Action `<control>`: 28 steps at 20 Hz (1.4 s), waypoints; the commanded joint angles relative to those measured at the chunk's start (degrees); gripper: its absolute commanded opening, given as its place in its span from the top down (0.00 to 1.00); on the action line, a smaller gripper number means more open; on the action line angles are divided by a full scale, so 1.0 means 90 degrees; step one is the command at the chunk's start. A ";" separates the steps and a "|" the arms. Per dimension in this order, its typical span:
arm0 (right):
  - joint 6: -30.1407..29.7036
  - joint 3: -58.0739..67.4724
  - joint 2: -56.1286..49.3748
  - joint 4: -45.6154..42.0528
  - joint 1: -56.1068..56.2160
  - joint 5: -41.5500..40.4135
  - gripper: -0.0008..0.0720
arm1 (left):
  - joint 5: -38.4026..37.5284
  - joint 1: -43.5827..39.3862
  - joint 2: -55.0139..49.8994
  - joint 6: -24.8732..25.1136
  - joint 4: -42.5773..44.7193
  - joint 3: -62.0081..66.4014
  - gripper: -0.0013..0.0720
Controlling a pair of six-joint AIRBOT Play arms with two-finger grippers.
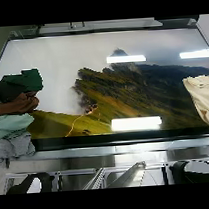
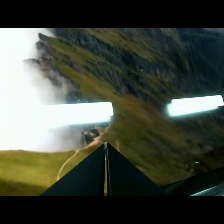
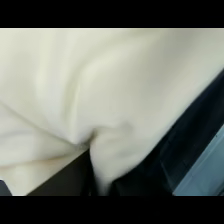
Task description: Fold the shirts.
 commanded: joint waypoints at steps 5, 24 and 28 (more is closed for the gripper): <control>-0.0233 -0.0121 0.0488 -0.0376 -0.0024 0.1297 0.01 | 0.0000 0.0000 0.0005 0.0000 0.0000 0.0000 0.96; -0.1457 -0.1010 0.4209 0.3092 0.5486 0.1044 0.97 | -0.0291 -0.1734 0.0432 -0.0330 -0.0296 -0.1073 0.96; -0.1423 -0.1566 0.4537 0.3104 0.6096 0.0576 0.97 | 0.0240 -0.2633 0.1064 -0.0721 -0.0253 -0.1928 0.96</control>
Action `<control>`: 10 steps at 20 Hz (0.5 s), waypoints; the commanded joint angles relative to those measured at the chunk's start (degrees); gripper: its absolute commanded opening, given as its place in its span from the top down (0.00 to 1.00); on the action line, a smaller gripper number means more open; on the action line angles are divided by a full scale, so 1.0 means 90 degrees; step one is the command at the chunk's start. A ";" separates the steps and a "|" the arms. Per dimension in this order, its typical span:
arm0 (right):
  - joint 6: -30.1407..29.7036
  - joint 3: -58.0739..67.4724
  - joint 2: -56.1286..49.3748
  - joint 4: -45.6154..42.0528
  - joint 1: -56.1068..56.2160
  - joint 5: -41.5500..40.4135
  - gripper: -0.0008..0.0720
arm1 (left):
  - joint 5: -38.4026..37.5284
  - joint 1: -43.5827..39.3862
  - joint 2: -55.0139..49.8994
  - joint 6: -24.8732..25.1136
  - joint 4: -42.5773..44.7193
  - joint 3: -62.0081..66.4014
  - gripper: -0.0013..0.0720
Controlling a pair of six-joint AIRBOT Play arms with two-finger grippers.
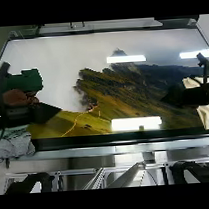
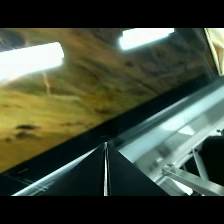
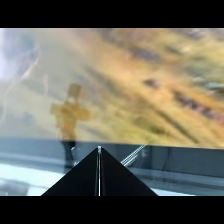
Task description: Fold the shirts.
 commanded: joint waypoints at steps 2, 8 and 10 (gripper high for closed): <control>0.0049 -0.0452 0.0393 0.0194 0.0583 -0.0245 0.97 | 0.0345 -0.0651 0.0539 -0.0265 0.0002 -0.0629 0.96; 0.0049 -0.0452 0.0379 0.0330 0.0583 -0.0214 0.97 | 0.0355 -0.0648 0.0554 -0.0265 0.0002 -0.0629 0.96; 0.0049 -0.0452 0.0381 0.0330 0.0583 -0.0214 0.97 | 0.0345 -0.0648 0.0556 -0.0265 0.0002 -0.0629 0.96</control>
